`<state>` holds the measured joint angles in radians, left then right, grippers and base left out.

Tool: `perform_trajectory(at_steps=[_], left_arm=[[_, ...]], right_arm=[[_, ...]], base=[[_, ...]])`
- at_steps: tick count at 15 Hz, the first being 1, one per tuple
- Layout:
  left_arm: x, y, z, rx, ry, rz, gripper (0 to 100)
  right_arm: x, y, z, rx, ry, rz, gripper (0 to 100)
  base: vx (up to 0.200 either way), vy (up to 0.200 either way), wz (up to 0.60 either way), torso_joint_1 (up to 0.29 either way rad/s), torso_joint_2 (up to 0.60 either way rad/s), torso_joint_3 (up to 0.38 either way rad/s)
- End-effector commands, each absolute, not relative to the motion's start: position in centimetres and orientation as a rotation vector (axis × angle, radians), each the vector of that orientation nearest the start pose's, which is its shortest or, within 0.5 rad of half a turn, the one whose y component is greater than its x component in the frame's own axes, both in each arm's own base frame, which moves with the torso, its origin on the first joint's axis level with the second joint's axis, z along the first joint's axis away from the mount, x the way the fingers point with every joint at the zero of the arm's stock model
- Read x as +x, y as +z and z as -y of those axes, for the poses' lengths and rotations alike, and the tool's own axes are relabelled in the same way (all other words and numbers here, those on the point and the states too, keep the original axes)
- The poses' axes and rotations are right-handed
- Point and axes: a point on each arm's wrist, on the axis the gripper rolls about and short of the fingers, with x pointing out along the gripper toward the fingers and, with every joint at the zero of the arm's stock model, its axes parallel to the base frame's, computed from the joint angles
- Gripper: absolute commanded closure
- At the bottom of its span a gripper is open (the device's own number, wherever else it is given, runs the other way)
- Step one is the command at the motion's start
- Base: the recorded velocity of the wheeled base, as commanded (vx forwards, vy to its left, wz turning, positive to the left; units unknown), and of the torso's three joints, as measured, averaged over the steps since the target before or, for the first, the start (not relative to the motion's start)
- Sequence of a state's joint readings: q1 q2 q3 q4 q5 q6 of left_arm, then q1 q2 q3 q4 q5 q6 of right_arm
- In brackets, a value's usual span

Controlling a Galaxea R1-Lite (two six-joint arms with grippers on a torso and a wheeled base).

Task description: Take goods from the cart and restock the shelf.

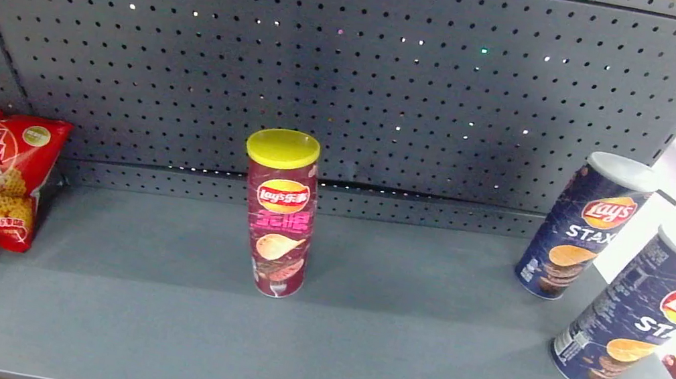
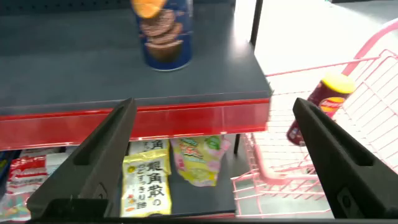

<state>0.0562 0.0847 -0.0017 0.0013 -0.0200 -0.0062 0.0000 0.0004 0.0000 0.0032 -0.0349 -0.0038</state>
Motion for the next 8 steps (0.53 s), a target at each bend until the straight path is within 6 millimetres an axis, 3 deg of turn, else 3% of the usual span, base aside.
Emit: perform_trajectory(at_steps=[1,8], left_arm=[[-1.63,7.74,0.14,-0.009,0.037,-0.086,0],[-1.63,7.74,0.13,-0.009,0.036,-0.086,0]], right_arm=[[-2.27,7.52,0.08,-0.005,-0.035,-0.005,0],[-2.27,7.52,0.08,-0.005,-0.035,-0.005,0]], base=[[0.0,-0.2,0.0,0.007,0.01,0.002],[0.0,-0.2,0.0,0.004,0.0,0.002]])
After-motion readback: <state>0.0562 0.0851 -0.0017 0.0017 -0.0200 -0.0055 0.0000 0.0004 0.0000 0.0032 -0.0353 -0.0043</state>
